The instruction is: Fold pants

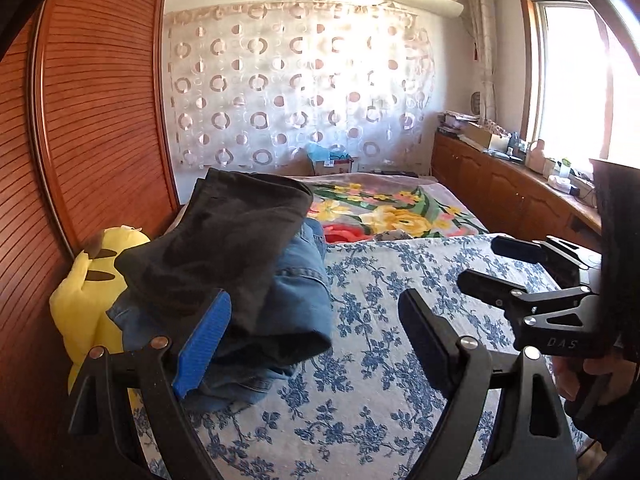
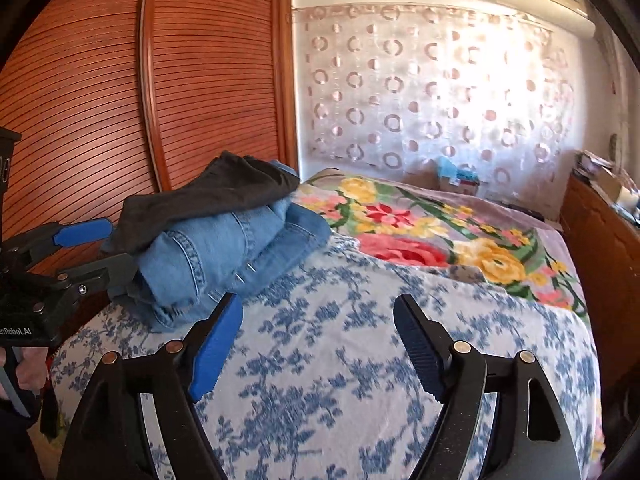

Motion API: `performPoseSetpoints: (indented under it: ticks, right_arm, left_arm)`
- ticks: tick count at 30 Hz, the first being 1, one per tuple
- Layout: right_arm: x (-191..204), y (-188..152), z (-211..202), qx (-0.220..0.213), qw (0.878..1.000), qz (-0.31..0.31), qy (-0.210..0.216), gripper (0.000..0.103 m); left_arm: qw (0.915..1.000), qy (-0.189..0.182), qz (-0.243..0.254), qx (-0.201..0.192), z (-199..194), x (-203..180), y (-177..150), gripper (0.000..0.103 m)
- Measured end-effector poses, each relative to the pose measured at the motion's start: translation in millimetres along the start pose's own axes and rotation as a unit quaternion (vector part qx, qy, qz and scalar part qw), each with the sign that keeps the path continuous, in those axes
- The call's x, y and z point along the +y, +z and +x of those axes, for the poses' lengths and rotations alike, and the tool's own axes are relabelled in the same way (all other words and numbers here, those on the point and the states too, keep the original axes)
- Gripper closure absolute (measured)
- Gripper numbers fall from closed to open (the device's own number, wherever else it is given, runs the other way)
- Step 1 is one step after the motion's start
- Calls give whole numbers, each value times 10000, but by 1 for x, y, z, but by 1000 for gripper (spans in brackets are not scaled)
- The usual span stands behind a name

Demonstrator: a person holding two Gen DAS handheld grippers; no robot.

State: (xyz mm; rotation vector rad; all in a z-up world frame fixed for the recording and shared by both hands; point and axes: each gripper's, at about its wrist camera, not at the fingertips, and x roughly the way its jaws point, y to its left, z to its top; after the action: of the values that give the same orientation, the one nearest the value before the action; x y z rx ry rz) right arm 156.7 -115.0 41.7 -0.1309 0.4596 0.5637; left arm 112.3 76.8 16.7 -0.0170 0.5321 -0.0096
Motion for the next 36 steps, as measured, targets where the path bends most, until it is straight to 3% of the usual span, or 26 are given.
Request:
performPoseSetpoints:
  ticks: [21, 36]
  right_arm:
    - [14, -48, -79, 39, 9958, 622, -664, 23]
    - [37, -59, -151, -360, 9895, 854, -1112, 23]
  left_arm:
    - [9985, -418, 238, 251, -31, -66, -47, 17]
    - [9988, -435, 209, -37, -78, -85, -38, 17]
